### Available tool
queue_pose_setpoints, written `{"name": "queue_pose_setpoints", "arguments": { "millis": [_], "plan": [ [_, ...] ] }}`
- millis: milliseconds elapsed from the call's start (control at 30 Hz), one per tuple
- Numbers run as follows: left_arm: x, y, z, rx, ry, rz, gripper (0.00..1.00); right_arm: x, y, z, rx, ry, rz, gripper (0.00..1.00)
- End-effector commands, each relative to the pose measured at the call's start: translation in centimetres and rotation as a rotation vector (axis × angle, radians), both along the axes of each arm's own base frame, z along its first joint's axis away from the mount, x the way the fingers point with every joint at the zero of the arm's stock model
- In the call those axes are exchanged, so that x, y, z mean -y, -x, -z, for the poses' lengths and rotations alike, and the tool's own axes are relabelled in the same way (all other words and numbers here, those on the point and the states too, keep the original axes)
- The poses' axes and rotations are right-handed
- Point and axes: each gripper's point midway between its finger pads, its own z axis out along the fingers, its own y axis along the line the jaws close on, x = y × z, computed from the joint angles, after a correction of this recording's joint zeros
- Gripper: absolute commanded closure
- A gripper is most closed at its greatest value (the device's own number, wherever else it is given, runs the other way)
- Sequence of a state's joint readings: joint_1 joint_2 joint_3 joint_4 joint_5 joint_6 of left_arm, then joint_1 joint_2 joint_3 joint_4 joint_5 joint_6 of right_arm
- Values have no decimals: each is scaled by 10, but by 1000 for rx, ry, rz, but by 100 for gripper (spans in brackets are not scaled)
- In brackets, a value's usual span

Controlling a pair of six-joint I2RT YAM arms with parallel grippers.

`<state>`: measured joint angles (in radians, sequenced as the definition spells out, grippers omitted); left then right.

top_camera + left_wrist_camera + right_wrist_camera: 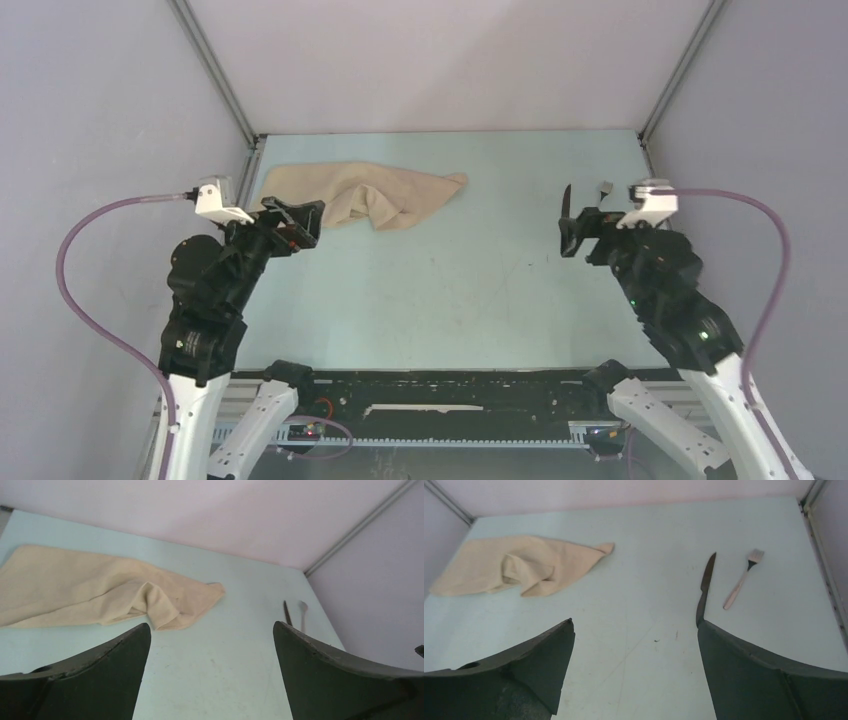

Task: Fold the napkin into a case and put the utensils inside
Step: Move the crumpled napkin to the center of the board.

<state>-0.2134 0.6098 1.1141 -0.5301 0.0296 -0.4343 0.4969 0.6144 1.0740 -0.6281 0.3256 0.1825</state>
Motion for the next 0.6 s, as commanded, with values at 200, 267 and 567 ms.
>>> {"name": "queue_pose_setpoints", "arguments": {
  "millis": [200, 267, 567],
  "plan": [
    [-35, -14, 17, 39, -68, -163, 0, -26, -66, 45, -65, -30, 102, 1],
    [-37, -16, 20, 32, -84, -168, 0, -39, -77, 55, -89, -61, 87, 1],
    [-36, -33, 33, 1, -145, -163, 0, -136, -140, 119, -280, -351, -53, 2]
  ]
}}
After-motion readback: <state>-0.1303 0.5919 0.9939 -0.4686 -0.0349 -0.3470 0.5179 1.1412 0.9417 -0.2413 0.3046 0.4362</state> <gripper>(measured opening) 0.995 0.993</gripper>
